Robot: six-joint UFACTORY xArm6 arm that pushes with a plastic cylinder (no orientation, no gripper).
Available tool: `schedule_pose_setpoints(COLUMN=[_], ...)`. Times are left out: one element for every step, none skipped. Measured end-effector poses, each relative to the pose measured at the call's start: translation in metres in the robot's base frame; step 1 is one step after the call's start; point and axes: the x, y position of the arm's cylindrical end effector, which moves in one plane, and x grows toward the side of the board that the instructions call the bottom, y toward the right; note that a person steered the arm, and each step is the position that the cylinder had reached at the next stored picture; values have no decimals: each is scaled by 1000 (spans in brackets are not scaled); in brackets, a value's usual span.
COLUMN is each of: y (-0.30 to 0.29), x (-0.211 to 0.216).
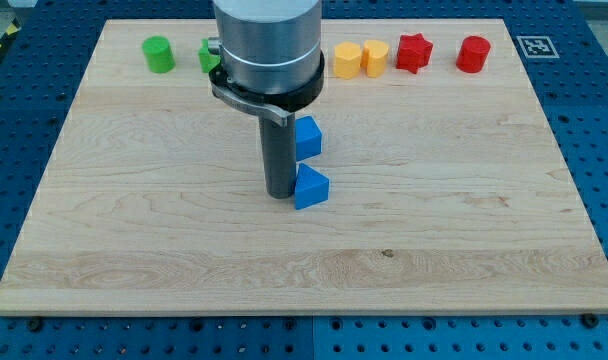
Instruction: Move gree star to down
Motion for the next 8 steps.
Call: schedule_pose_setpoints(y=[-36, -93, -98, -51, -8, -4, -17, -75], x=[-1, -50, -124, -151, -175, -238, -287, -292])
